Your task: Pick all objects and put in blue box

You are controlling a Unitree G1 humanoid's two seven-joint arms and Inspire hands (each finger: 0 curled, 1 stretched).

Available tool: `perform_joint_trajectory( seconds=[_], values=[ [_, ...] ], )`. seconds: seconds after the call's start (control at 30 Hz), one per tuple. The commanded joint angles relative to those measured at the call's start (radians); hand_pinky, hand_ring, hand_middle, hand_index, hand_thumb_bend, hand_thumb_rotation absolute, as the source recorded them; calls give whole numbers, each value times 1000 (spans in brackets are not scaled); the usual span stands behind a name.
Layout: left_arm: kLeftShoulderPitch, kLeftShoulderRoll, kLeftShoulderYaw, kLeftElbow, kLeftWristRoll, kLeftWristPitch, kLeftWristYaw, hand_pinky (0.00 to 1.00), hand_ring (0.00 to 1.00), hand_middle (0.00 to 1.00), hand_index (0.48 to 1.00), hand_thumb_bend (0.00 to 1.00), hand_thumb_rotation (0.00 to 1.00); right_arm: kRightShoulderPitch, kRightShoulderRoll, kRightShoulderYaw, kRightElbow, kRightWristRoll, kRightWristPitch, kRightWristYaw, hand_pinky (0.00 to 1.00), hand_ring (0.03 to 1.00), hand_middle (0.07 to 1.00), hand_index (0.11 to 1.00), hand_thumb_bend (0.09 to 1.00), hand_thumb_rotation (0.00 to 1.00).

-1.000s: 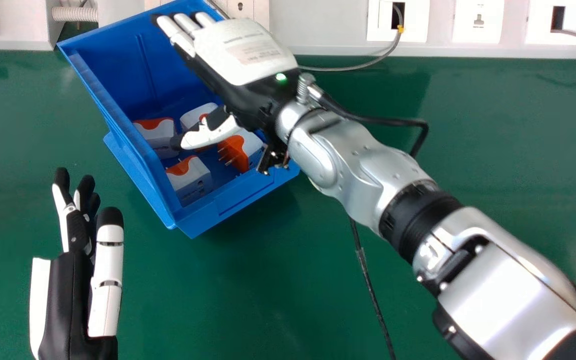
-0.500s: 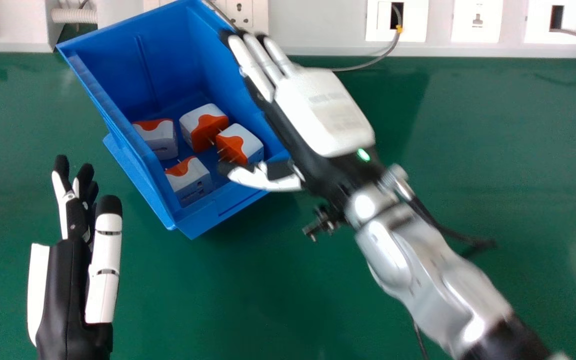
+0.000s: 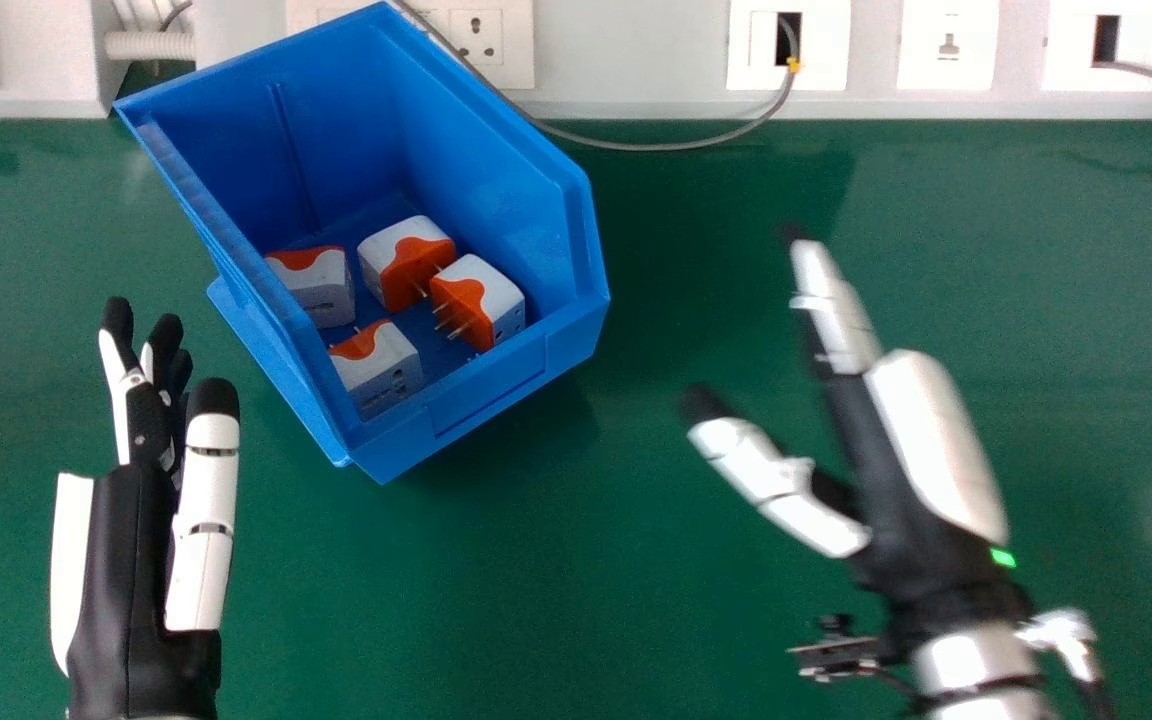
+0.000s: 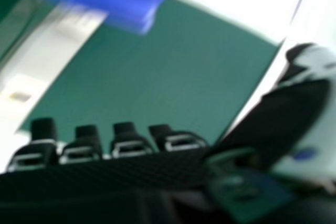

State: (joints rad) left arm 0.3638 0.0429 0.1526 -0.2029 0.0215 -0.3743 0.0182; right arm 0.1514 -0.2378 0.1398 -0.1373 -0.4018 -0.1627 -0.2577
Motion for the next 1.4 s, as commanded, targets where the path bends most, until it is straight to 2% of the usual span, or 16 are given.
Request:
perform_joint_trajectory(
  seconds=[0.0, 0.1, 0.2, 0.3, 0.43, 0.5, 0.63, 0.73, 0.87, 0.93, 1.03, 1.13, 1.2, 1.27, 1.37],
  values=[
    [-6, 13, 10, -7, 1, -15, -3, 1000, 1000, 1000, 1000, 343, 940, 8, 13, -58, -50, 41, 2, 5, 997, 1000, 1000, 1000, 318, 980],
    [-6, 17, 11, -3, -11, -13, -8, 1000, 1000, 1000, 1000, 324, 936, 14, 32, -107, -62, 79, 20, 11, 1000, 1000, 1000, 1000, 371, 998],
    [-11, 22, 15, 7, -28, -21, -21, 1000, 1000, 1000, 1000, 305, 952, 11, 57, -148, -75, 134, 36, 25, 1000, 1000, 1000, 1000, 441, 1000],
    [-19, 29, 22, 17, -31, -32, -27, 1000, 1000, 1000, 1000, 309, 963, 6, 82, -183, -102, 209, 64, 55, 941, 980, 1000, 1000, 520, 1000],
    [-26, 33, 29, 24, -29, -40, -32, 1000, 1000, 1000, 1000, 314, 963, 6, 104, -222, -165, 334, 128, 126, 975, 999, 1000, 1000, 575, 1000],
    [-28, 34, 31, 22, -28, -35, -33, 1000, 1000, 1000, 1000, 314, 964, 0, 108, -233, -182, 359, 144, 143, 994, 1000, 1000, 1000, 560, 1000],
    [-32, 35, 36, 23, -39, -32, -39, 1000, 1000, 1000, 1000, 315, 959, -1, 117, -233, -212, 362, 169, 158, 966, 1000, 1000, 1000, 520, 1000],
    [-33, 40, 41, 28, -35, -39, -44, 1000, 1000, 1000, 1000, 308, 954, 11, 124, -222, -213, 356, 150, 171, 953, 1000, 1000, 1000, 505, 1000],
    [-33, 43, 42, 31, -44, -41, -50, 1000, 1000, 1000, 1000, 326, 949, 28, 134, -205, -202, 353, 124, 190, 929, 1000, 1000, 1000, 455, 1000],
    [-33, 45, 42, 32, -47, -35, -53, 1000, 1000, 1000, 1000, 324, 946, 32, 142, -194, -182, 357, 104, 201, 920, 1000, 1000, 1000, 456, 1000],
    [-37, 47, 44, 41, -44, -40, -51, 1000, 1000, 1000, 1000, 307, 959, 39, 154, -179, -150, 361, 76, 220, 919, 1000, 1000, 1000, 485, 1000],
    [-42, 50, 47, 55, -53, -46, -54, 1000, 1000, 1000, 1000, 305, 963, 42, 166, -169, -119, 366, 47, 233, 927, 1000, 1000, 1000, 496, 1000],
    [-42, 52, 49, 60, -47, -51, -52, 1000, 1000, 1000, 1000, 312, 962, 46, 178, -167, -102, 380, 38, 241, 946, 1000, 1000, 1000, 492, 1000],
    [-38, 51, 51, 58, -49, -47, -52, 1000, 1000, 1000, 1000, 312, 966, 49, 186, -170, -84, 391, 25, 249, 984, 1000, 1000, 1000, 474, 1000],
    [-35, 55, 54, 56, -53, -38, -56, 1000, 1000, 1000, 1000, 311, 972, 47, 186, -179, -66, 388, 7, 250, 987, 1000, 1000, 1000, 473, 1000]
  ],
)
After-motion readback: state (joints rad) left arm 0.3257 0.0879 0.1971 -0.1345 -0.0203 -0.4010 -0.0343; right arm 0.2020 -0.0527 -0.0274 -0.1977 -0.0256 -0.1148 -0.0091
